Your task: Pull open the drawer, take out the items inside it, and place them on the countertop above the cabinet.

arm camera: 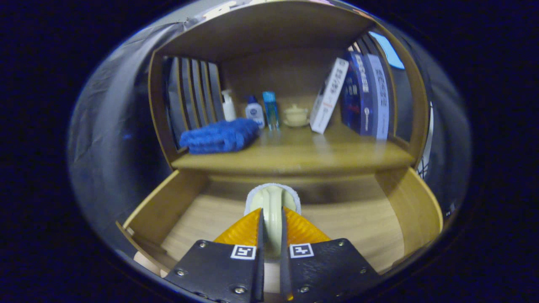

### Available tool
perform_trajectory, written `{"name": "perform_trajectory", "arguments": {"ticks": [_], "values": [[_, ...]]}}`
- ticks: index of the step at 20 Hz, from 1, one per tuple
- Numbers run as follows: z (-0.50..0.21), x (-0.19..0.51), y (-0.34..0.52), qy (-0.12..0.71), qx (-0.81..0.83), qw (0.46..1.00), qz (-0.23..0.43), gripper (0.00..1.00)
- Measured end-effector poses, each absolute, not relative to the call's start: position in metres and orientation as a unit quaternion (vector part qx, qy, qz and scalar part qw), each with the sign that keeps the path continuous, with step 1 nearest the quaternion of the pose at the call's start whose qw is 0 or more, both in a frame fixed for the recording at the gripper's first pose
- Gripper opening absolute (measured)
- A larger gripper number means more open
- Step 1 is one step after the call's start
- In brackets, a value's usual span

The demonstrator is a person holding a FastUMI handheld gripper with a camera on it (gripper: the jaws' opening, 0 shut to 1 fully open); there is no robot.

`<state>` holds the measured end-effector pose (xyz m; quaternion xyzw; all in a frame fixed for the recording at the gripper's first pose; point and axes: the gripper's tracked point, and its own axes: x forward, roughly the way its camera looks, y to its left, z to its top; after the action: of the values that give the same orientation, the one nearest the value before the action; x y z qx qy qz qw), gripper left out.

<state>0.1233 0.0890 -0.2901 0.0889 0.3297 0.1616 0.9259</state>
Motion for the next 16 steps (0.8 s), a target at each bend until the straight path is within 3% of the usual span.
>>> {"name": "perform_trajectory", "arguments": {"ticks": [2, 8, 12, 16], "values": [[-0.271, 0.123, 0.107, 0.331, 0.126, 0.917, 0.185, 0.15], [-0.234, 0.206, 0.095, 0.241, 0.119, 0.954, 0.136, 0.15], [-0.254, 0.251, 0.076, 0.201, 0.098, 0.972, 0.075, 0.15], [-0.266, 0.267, 0.073, 0.165, 0.093, 0.98, 0.055, 0.15]]}}
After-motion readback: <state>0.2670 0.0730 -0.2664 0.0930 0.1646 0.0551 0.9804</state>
